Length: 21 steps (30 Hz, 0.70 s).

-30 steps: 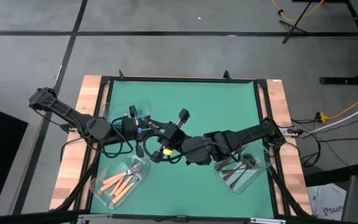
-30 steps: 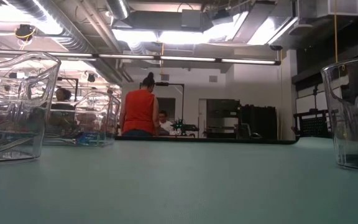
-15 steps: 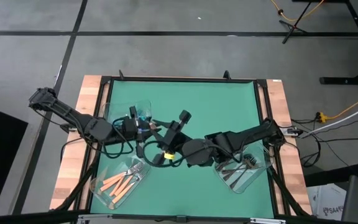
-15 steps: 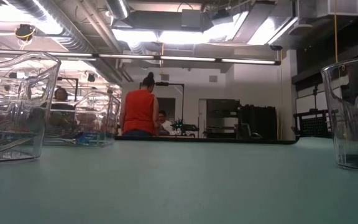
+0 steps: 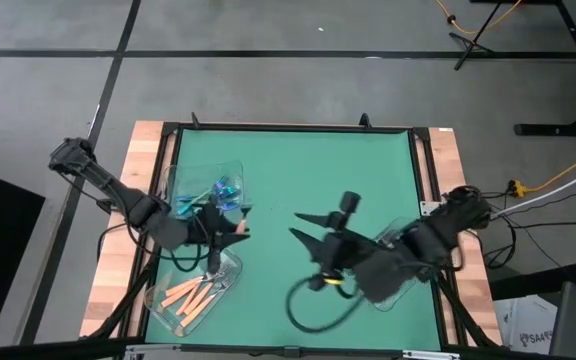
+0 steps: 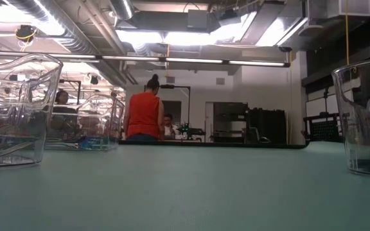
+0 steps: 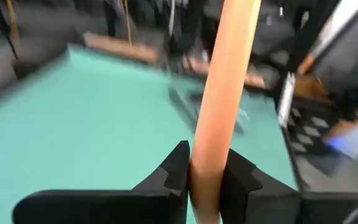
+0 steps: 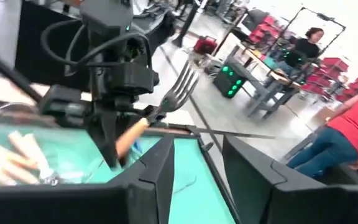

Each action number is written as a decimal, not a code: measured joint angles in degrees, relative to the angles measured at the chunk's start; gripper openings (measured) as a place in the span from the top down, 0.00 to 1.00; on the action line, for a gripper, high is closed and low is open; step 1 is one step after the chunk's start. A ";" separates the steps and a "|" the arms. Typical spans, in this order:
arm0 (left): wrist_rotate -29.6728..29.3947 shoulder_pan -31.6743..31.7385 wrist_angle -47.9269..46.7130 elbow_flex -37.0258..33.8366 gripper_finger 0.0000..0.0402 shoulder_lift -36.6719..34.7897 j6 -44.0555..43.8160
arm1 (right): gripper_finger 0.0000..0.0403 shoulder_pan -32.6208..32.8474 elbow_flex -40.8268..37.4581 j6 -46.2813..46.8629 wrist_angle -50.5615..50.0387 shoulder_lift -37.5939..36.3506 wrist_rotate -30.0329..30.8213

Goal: Sort silverware by color (type)
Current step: Put the yellow fork into the bottom left transparent bin

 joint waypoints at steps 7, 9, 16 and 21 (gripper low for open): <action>11.56 -4.59 -18.81 0.00 0.88 -0.02 -25.37 | 0.68 4.00 0.02 8.36 -13.86 -3.18 -0.02; 14.91 -6.36 -23.24 0.01 0.88 -0.01 -32.79 | 0.68 4.64 0.02 11.36 -17.98 -3.59 -0.02; 22.21 -14.67 -29.53 0.02 0.88 2.69 -53.67 | 0.68 5.08 0.00 19.77 -27.68 -3.65 -6.28; 28.32 -20.68 -29.59 0.02 0.88 7.38 -63.34 | 0.68 5.06 0.00 20.66 -28.87 -3.64 -10.69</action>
